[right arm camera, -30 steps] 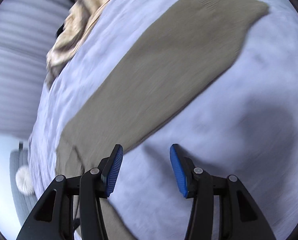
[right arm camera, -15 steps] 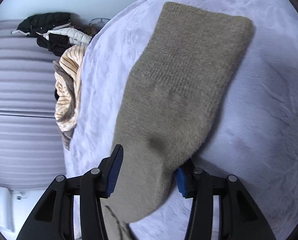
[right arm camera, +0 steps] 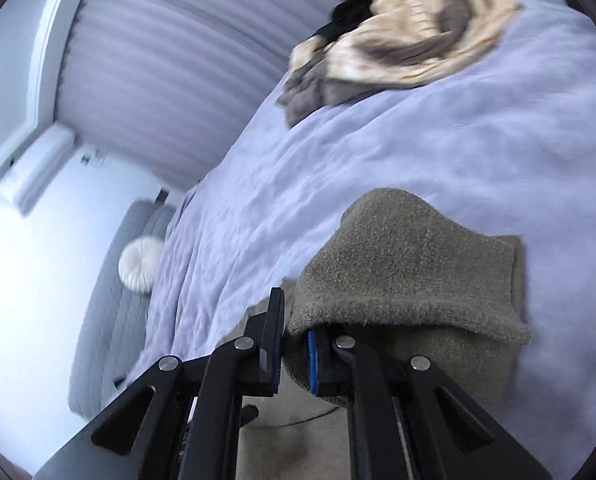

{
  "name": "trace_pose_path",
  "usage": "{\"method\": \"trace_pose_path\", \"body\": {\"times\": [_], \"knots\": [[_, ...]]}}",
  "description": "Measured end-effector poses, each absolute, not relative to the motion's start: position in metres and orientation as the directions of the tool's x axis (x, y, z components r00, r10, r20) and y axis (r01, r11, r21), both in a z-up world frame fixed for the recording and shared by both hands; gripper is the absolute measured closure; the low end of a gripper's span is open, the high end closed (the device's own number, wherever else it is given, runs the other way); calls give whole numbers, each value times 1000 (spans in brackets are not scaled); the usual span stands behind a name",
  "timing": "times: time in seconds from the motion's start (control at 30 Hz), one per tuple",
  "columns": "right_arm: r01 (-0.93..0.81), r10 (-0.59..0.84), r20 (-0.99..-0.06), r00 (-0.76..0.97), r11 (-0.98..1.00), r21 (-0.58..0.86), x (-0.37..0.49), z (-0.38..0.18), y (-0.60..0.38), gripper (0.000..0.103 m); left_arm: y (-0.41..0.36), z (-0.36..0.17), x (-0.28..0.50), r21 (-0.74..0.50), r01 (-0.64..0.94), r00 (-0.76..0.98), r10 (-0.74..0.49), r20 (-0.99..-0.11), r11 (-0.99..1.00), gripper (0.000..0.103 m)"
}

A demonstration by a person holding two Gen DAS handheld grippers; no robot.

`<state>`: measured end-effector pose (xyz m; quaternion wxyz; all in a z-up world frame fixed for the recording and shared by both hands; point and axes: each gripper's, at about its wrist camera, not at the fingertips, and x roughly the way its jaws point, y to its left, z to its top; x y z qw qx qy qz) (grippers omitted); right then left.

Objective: Fold small clothes

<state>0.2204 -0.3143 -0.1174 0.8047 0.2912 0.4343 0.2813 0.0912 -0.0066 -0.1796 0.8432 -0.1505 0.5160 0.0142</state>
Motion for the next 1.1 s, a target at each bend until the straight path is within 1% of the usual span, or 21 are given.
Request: {"method": "trace_pose_path", "body": {"times": [0.07,0.13,0.2,0.27,0.3,0.37,0.4,0.43,0.5,0.53,0.57,0.6,0.73,0.8,0.87,0.9,0.93,1.0,1.1], "knots": [[-294,725,-585,363,685,667,216,-130,-249,92,16,-176,85,-220,-211,483,-94,-871,953,1],[-347,731,-631,259,680,646,211,-152,-198,92,36,-178,80,-205,-236,476,-71,-876,950,1],[-331,680,-716,158,720,610,207,-187,-160,92,58,-183,74,-198,-262,454,-60,-889,944,1],[-273,587,-803,109,794,543,202,-215,-145,85,76,-187,66,-200,-286,446,-54,-893,937,1],[-237,594,-796,113,794,559,199,-221,-148,82,84,-188,61,-203,-297,446,-52,-893,933,1],[-151,647,-748,149,762,629,195,-220,-162,70,97,-193,54,-219,-314,447,-60,-893,924,1],[-92,664,-726,182,746,659,193,-219,-172,60,103,-196,51,-230,-321,444,-68,-893,919,1],[-34,665,-713,223,737,676,194,-217,-182,58,105,-198,49,-237,-324,442,-75,-894,916,1],[60,652,-703,283,719,692,201,-216,-197,58,109,-201,46,-254,-324,439,-93,-894,911,1],[79,646,-705,293,718,691,206,-215,-198,67,111,-201,43,-263,-323,442,-100,-891,909,1],[72,632,-717,292,733,676,210,-212,-193,78,113,-199,42,-275,-322,449,-109,-887,906,1],[40,618,-733,284,756,653,221,-207,-187,94,116,-197,40,-289,-321,458,-119,-881,902,1],[-240,611,-759,225,790,564,221,-181,-119,94,128,-191,36,-339,-321,482,-156,-862,884,1],[-362,587,-791,174,785,503,207,-182,-84,94,131,-191,36,-344,-321,476,-163,-864,883,1],[-454,525,-841,130,786,420,192,-190,-55,93,131,-194,37,-358,-312,467,-186,-864,880,1],[-484,488,-866,111,788,381,184,-195,-47,89,130,-196,39,-374,-303,461,-209,-863,877,1],[-506,457,-883,104,789,349,176,-199,-41,82,128,-199,40,-386,-294,454,-228,-861,874,1],[-517,460,-882,99,781,349,165,-198,-45,80,120,-206,46,-411,-276,435,-269,-860,869,1],[-449,494,-866,75,792,413,164,-198,-76,75,108,-216,56,-442,-261,409,-317,-856,858,1]]}}
